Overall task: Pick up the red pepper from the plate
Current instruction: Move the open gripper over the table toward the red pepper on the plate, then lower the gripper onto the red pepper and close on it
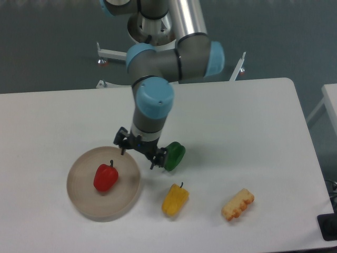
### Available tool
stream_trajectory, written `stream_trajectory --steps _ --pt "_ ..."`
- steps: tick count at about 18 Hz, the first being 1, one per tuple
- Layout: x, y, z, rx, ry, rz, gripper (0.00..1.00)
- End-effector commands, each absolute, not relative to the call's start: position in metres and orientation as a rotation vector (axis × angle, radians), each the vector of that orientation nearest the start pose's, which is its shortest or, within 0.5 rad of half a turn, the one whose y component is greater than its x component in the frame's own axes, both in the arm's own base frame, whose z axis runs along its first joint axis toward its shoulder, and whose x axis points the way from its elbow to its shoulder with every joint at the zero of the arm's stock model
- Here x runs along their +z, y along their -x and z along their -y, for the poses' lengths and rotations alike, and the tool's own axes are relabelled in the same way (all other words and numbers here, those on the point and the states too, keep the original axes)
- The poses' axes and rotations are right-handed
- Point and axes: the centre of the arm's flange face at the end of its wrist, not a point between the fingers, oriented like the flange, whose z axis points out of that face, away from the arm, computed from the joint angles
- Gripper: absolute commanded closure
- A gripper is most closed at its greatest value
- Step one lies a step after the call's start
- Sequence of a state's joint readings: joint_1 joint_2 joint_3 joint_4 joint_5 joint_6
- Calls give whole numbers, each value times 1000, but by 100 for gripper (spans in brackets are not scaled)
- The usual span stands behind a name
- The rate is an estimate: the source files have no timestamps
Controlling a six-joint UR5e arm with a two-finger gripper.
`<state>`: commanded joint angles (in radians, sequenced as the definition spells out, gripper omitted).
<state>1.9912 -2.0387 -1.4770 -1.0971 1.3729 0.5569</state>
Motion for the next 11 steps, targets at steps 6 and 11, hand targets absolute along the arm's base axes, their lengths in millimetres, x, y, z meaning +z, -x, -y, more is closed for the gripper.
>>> stream_trajectory --steps 6,11 --pt "285 96 -679 -142 2973 -251 0" --pt "272 89 -687 -126 2986 -258 0"
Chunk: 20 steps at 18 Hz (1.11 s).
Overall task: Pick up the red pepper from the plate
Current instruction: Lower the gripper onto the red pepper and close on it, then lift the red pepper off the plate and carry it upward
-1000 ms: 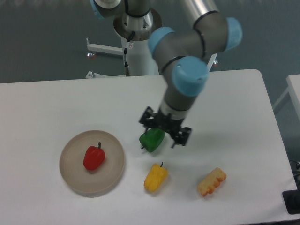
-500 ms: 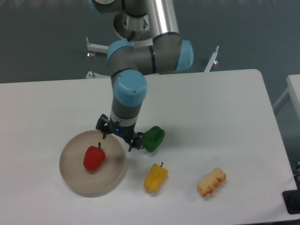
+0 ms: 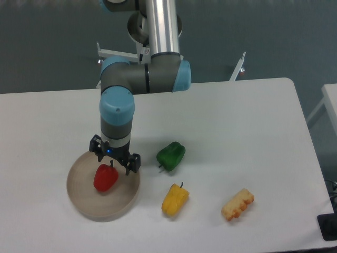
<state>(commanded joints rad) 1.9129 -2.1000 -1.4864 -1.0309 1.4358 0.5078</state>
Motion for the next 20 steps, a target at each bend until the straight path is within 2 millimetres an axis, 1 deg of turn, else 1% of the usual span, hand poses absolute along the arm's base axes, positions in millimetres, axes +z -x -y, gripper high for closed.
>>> stream_trajectory --steps 2,3,4,6,8,10,11,12,14,15,17,18,20 --pt "271 83 -690 -119 2975 -267 0" --pt "264 82 -691 -123 2982 -269 0" --pt "263 81 -691 -124 2984 -267 0" --pt "260 79 -694 -125 2981 -249 0" --pt "253 79 -695 -128 2989 -251 0" --pt "250 79 -695 -130 2991 -251 0" --pt "252 79 -696 -128 2988 -253 0" --pt "253 79 -696 -127 2987 -253 3" --pt "255 79 -696 -127 2984 -253 20" --pt "256 78 -696 -127 2982 -253 31" --pt "256 78 -696 -125 2980 -262 45" --pt "257 79 -696 -124 2979 -260 50" --pt "263 79 -696 -121 2968 -270 56"
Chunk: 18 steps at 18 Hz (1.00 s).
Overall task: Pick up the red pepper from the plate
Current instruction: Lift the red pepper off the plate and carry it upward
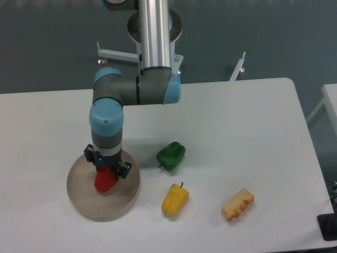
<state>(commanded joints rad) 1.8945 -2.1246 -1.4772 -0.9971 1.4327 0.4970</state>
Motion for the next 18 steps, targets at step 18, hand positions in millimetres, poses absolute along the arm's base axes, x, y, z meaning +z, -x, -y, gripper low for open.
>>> stream_trajectory --steps 18 --pt "404 374 -595 191 2816 -484 60"
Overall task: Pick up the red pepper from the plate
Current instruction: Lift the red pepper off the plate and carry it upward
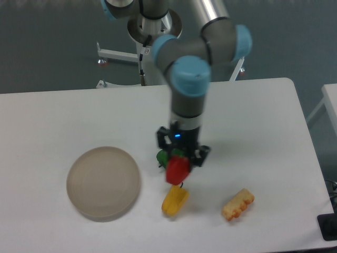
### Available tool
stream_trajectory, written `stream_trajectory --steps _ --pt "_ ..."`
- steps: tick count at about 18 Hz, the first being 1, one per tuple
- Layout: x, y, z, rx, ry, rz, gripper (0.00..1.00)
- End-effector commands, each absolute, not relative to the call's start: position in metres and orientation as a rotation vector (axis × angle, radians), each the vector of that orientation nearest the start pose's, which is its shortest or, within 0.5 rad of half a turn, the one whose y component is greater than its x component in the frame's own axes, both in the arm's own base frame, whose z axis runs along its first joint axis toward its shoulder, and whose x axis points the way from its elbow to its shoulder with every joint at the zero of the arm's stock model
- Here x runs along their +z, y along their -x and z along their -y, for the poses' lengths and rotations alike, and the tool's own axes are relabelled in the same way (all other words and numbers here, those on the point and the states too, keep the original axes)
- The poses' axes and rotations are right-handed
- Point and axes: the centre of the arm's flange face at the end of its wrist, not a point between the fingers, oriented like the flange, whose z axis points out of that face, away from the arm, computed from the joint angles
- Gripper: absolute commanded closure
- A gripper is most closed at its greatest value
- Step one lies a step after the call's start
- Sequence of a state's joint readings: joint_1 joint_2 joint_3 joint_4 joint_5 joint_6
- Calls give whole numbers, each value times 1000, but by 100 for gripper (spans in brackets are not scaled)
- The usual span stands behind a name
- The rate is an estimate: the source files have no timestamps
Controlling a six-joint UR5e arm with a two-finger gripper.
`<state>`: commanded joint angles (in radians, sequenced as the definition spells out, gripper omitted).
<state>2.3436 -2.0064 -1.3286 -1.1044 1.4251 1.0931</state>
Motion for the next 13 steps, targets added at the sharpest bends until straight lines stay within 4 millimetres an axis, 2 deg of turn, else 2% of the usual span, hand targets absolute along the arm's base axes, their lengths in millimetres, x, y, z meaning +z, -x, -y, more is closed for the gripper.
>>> stream_trajectory --steps 3,5,10,13 --pt "404 414 -574 218 2824 -546 60" --pt "402 435 -572 241 2823 -584 60" --pt "389 457 -570 262 2876 -597 60" --pt "393 462 -570 281 2873 -592 60"
